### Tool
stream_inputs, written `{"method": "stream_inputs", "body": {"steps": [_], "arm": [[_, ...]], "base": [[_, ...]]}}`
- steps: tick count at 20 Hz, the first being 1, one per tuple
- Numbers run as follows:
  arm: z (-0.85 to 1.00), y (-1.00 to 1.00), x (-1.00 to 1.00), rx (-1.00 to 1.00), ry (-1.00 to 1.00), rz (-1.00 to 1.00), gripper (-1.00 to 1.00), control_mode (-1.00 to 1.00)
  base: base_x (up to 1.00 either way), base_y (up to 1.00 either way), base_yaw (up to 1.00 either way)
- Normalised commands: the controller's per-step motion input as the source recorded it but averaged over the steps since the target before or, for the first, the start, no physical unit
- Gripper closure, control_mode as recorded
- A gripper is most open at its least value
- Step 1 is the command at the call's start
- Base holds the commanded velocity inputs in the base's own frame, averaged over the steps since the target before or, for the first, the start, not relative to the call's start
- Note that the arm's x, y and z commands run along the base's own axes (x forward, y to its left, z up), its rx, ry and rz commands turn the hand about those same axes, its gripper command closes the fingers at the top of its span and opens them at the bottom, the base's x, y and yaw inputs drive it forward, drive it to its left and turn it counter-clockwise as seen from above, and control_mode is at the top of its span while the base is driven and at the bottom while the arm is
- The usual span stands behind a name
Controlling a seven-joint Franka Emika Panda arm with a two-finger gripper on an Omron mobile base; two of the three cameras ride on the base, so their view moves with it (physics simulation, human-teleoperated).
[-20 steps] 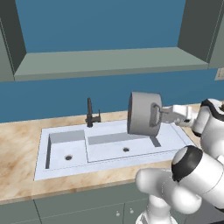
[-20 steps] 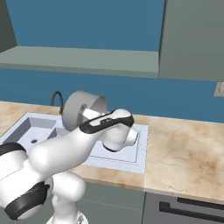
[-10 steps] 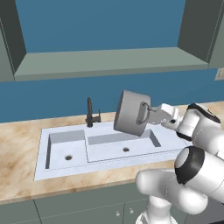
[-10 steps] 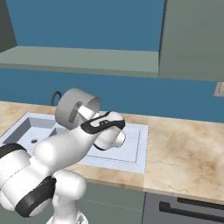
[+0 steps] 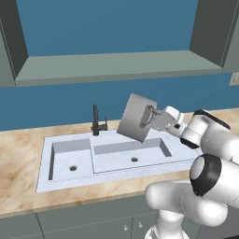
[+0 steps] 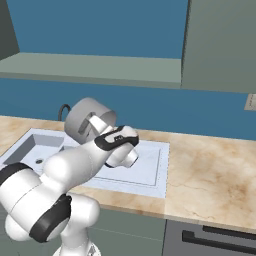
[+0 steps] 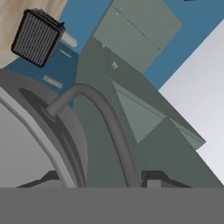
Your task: Dump the squash from the pot into the sink. Then turn on the water and wash the squash. Then turn off the water and put the squash back in the pot.
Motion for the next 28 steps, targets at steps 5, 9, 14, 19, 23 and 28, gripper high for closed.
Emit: {"method": "stream_inputs", "body": {"steps": [5, 9, 14, 19, 23, 28], "arm": [[0.42, 0.0, 0.0, 0.06, 0.21, 0.0, 1.0, -1.0], [0.58, 0.0, 0.04, 0.06, 0.19, 0.0, 1.0, -1.0], [0.6, 0.0, 0.12, 0.05, 0.21, 0.0, 1.0, -1.0], [0.46, -0.02, 0.01, 0.05, 0.26, 0.01, 1.0, -1.0], [0.32, -0.13, -0.02, 0.04, 0.34, 0.03, 1.0, -1.0], [0.29, -0.21, -0.07, 0.06, 0.38, 0.08, 1.0, -1.0]], "base": [[0.0, 0.0, 0.0], [0.0, 0.0, 0.0], [0.0, 0.0, 0.0], [0.0, 0.0, 0.0], [0.0, 0.0, 0.0], [0.0, 0.0, 0.0]]}}
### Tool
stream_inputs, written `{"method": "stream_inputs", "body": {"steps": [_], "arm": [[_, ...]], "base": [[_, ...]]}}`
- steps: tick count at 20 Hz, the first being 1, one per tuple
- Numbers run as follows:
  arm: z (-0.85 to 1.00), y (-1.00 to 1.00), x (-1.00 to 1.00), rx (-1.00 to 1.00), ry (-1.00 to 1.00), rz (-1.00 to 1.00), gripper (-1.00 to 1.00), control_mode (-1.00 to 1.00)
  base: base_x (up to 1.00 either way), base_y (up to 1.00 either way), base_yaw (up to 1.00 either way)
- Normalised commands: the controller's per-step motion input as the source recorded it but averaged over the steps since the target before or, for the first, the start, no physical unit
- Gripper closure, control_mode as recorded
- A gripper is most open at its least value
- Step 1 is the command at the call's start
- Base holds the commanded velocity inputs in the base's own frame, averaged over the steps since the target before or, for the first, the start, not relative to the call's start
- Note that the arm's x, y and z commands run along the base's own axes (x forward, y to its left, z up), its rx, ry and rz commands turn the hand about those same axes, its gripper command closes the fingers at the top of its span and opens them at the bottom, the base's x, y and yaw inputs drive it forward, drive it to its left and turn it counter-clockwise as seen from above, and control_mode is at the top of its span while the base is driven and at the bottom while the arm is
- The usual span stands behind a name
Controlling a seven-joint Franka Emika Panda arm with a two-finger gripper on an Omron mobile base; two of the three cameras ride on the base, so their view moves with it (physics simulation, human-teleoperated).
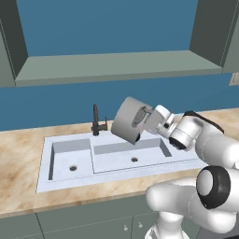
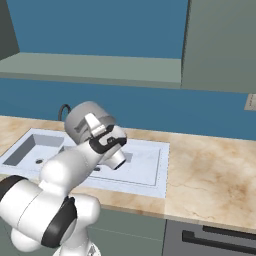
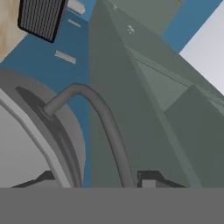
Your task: Dump the squash from the pot into the sink. Then turn on the water and wash the squash. Then turn off the water and put the squash back in the pot.
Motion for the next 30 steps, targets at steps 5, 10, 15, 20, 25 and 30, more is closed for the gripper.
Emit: {"method": "stream_inputs", "body": {"steps": [5, 10, 15, 20, 25, 30], "arm": [[0.4, -0.13, 0.0, 0.1, 0.34, 0.16, 1.0, -1.0], [0.5, -0.11, 0.0, 0.24, 0.34, 0.33, 1.0, -1.0], [0.5, -0.2, 0.0, 0.29, 0.32, 0.42, 1.0, -1.0], [0.64, -0.17, 0.34, 0.33, 0.26, 0.36, 1.0, -1.0], [0.82, -0.2, 0.57, 0.28, 0.15, 0.23, 1.0, -1.0], [0.91, -0.26, -0.13, -0.02, 0.03, 0.04, 1.0, -1.0]], "base": [[0.0, 0.0, 0.0], [0.0, 0.0, 0.0], [0.0, 0.0, 0.0], [0.0, 0.0, 0.0], [0.0, 0.0, 0.0], [0.0, 0.0, 0.0]]}}
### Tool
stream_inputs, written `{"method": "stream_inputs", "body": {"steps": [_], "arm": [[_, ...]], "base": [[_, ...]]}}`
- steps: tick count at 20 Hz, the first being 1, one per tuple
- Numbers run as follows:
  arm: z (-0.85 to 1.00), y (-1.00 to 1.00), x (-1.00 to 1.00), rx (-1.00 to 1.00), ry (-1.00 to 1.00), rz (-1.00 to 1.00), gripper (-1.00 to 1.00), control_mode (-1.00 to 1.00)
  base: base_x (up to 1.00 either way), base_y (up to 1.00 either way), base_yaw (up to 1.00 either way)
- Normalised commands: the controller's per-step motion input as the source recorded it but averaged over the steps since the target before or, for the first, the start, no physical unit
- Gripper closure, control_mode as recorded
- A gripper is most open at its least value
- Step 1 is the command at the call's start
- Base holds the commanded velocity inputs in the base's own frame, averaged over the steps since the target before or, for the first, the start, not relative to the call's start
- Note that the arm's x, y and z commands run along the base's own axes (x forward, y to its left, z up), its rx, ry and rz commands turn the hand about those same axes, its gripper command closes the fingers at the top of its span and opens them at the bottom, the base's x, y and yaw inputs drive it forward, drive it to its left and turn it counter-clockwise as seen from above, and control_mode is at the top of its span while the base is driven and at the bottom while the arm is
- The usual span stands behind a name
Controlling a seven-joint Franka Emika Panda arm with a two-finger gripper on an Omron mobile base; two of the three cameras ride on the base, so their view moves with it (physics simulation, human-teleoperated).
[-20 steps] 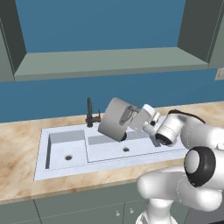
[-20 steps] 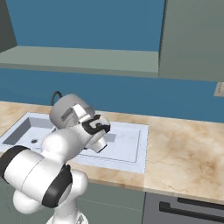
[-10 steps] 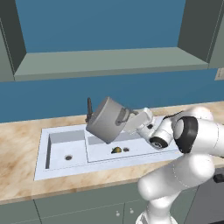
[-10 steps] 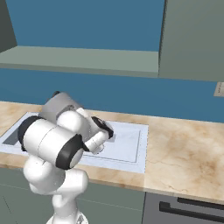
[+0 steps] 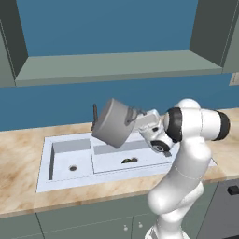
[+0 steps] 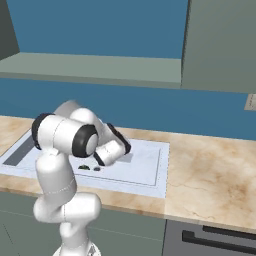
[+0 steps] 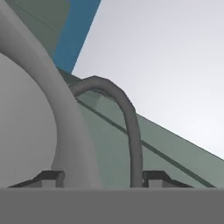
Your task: Dump the squash from the pot into the sink. Then turn on the water and wash the squash. Then turn off the water and put the squash back in the pot.
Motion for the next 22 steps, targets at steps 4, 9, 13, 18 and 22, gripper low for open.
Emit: {"method": "stream_inputs", "body": {"steps": [4, 9, 13, 18, 22], "arm": [[1.0, -0.25, -0.45, -0.2, 0.0, -0.02, 1.0, -1.0], [0.93, -0.25, -0.58, -0.32, 0.0, -0.05, 1.0, -1.0], [0.54, -0.39, -0.79, -0.38, 0.02, -0.05, 1.0, -1.0], [0.5, -0.42, -0.92, -0.38, 0.05, -0.06, 1.0, -1.0], [0.92, -0.08, -1.0, -0.31, 0.0, -0.01, 1.0, -1.0]], "base": [[0.0, 0.0, 0.0], [0.0, 0.0, 0.0], [0.0, 0.0, 0.0], [0.0, 0.0, 0.0], [0.0, 0.0, 0.0]]}}
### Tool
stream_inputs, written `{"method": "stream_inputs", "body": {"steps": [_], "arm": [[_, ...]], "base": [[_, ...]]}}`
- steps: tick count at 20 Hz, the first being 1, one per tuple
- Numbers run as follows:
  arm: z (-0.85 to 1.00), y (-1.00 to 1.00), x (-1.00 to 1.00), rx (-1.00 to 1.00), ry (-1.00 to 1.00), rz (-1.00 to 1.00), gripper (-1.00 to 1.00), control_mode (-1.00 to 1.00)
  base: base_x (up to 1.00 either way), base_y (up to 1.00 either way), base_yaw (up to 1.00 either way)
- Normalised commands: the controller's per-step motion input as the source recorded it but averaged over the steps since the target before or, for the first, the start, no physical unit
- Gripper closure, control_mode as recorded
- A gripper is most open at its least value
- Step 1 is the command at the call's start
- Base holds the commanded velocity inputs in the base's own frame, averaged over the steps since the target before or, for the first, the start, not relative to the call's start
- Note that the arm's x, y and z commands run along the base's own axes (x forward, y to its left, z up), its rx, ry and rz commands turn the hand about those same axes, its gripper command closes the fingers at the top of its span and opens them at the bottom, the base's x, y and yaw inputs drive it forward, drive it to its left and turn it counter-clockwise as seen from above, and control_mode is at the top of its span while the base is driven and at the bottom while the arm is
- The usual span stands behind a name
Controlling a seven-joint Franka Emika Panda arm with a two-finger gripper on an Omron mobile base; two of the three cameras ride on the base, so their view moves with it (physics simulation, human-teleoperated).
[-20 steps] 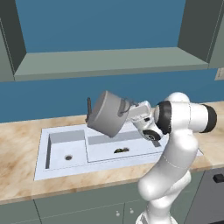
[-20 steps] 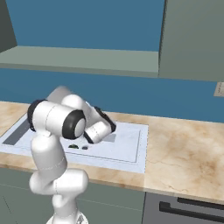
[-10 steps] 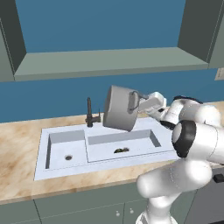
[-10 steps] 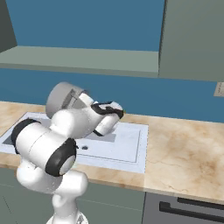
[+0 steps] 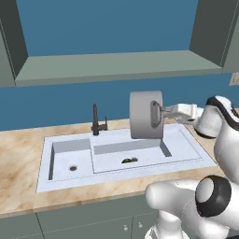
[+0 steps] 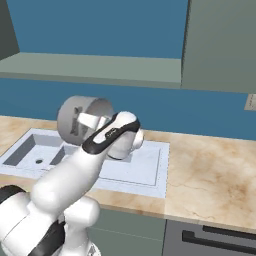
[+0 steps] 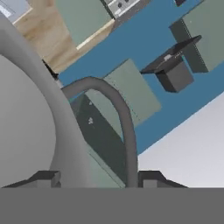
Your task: Dump the squash from the pot into the sink. Then turn on the water and wash the squash. Then turn off the water and put the squash back in the pot.
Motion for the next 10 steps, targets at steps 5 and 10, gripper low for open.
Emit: {"method": "stream_inputs", "body": {"steps": [5, 10], "arm": [[1.0, 0.17, -0.94, -0.34, 0.0, 0.0, 1.0, -1.0], [0.82, 0.51, -0.92, -0.42, 0.12, 0.01, 1.0, -1.0]], "base": [[0.0, 0.0, 0.0], [0.0, 0.0, 0.0]]}}
